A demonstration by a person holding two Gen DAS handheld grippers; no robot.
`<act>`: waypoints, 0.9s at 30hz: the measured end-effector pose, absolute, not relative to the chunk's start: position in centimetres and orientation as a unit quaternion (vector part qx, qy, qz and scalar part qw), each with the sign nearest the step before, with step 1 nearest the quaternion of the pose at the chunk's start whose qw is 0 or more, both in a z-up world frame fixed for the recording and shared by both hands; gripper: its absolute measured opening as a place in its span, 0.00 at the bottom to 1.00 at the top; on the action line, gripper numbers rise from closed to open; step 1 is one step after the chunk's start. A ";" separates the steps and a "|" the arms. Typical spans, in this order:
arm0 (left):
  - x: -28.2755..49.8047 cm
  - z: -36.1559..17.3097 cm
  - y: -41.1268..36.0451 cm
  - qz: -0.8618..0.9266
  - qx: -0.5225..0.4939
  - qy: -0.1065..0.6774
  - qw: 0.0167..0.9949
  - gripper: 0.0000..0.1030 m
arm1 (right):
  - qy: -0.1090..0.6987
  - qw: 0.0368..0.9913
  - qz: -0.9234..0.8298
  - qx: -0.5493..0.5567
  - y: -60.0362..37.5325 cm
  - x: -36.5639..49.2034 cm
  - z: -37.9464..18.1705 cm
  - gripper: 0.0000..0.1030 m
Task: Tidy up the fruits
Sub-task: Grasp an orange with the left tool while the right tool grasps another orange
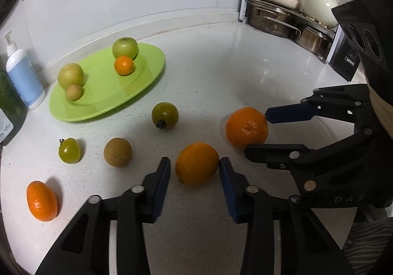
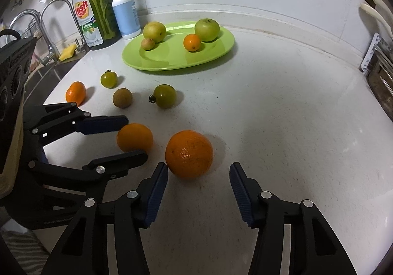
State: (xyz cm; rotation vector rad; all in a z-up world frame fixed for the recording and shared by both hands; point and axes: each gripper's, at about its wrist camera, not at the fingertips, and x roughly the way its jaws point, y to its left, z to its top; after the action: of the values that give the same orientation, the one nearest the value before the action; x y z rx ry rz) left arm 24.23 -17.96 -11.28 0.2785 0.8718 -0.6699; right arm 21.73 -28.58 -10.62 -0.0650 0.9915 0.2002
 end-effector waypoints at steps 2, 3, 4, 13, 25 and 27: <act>24.2 -11.3 -18.0 -0.316 0.133 0.413 0.844 0.34 | 0.475 0.874 0.098 -0.032 -28.5 21.9 -10.7 0.52; 24.1 -11.3 -17.9 -0.316 0.132 0.414 0.843 0.34 | 0.476 0.873 0.099 -0.031 -28.5 21.9 -10.7 0.52; 24.0 -11.2 -17.8 -0.316 0.130 0.418 0.842 0.34 | 0.476 0.873 0.100 -0.030 -28.5 22.0 -10.7 0.52; 24.0 -10.7 -16.3 -0.278 0.101 0.438 0.849 0.34 | 0.484 0.868 0.107 -0.028 -28.0 22.5 -11.2 0.45; 23.9 -10.1 -15.1 -0.260 0.084 0.436 0.857 0.34 | 0.486 0.868 0.104 -0.018 -27.8 22.5 -11.2 0.39; 23.8 -10.0 -15.0 -0.259 0.082 0.436 0.858 0.34 | 0.485 0.868 0.103 -0.018 -27.7 22.5 -11.2 0.39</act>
State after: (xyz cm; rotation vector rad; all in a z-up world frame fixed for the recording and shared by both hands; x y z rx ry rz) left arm 23.77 -14.99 -10.03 0.1724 0.9150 -0.5443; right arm 22.46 -27.70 -11.19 -0.0378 1.0149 0.2154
